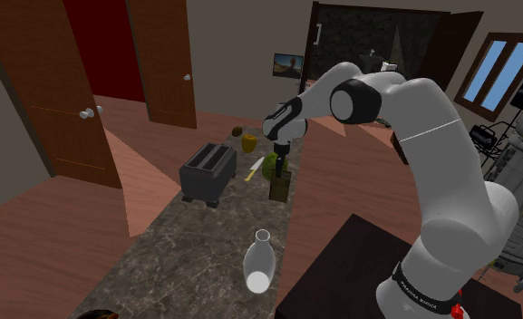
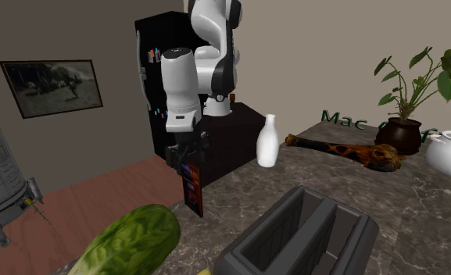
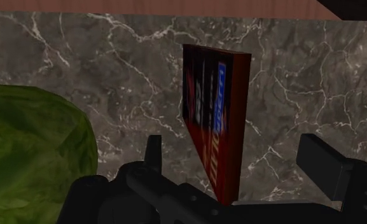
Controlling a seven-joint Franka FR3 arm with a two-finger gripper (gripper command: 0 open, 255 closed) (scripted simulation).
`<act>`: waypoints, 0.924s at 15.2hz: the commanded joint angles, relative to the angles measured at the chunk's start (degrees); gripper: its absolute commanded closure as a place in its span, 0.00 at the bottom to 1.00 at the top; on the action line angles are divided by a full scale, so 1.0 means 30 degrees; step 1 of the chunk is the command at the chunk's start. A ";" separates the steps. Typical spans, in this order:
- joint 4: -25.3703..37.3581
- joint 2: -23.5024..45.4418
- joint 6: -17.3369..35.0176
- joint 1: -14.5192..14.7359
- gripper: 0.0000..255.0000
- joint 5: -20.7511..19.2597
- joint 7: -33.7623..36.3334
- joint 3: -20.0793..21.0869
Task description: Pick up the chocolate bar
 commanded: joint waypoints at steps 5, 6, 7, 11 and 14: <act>0.0199 0.0526 0.0336 -0.0056 1.00 0.0089 -0.0037 0.0090; 0.0203 0.0530 0.0336 -0.0061 1.00 0.0089 -0.0042 0.0090; 0.0208 0.0532 0.0333 -0.0063 1.00 0.0089 -0.0044 0.0090; 0.0198 0.0526 0.0338 -0.0063 1.00 0.0089 -0.0046 0.0089; 0.0117 0.0316 0.0209 -0.0041 1.00 0.0055 -0.0033 0.0054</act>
